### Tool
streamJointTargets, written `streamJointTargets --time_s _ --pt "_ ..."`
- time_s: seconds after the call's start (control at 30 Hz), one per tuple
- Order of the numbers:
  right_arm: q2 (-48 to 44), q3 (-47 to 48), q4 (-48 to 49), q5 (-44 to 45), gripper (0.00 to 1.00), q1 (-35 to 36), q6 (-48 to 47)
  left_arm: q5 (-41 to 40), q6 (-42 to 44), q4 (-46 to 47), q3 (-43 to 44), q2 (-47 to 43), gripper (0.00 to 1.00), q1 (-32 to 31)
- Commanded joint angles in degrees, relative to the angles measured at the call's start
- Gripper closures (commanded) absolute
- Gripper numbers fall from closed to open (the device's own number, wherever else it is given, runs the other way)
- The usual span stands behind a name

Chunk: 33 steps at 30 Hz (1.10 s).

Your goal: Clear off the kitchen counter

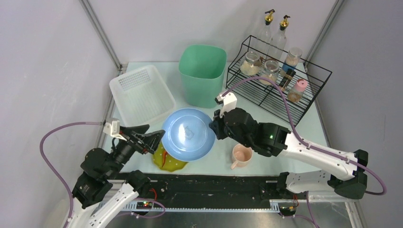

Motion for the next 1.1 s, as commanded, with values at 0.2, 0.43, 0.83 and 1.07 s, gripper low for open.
streamJointTargets --time_s 0.2,0.43,0.83,1.07 --pt "-1.65 0.79 7.18 -1.46 1.0 1.39 2.97 3.4 -3.08 1.06 -0.82 4.86 0.02 -0.33" --pt "-1.6 0.78 8.45 -0.29 1.0 1.59 2.31 5.58 -2.25 -0.48 -1.12 7.05 0.1 -0.32" --pt "-1.01 0.77 6.97 3.59 1.0 1.66 1.61 3.29 -1.93 -2.75 -1.26 6.86 0.63 -0.31" --pt "-0.07 0.69 6.72 5.53 0.97 1.96 1.88 1.94 -2.84 -3.62 -1.27 7.75 0.99 -0.34"
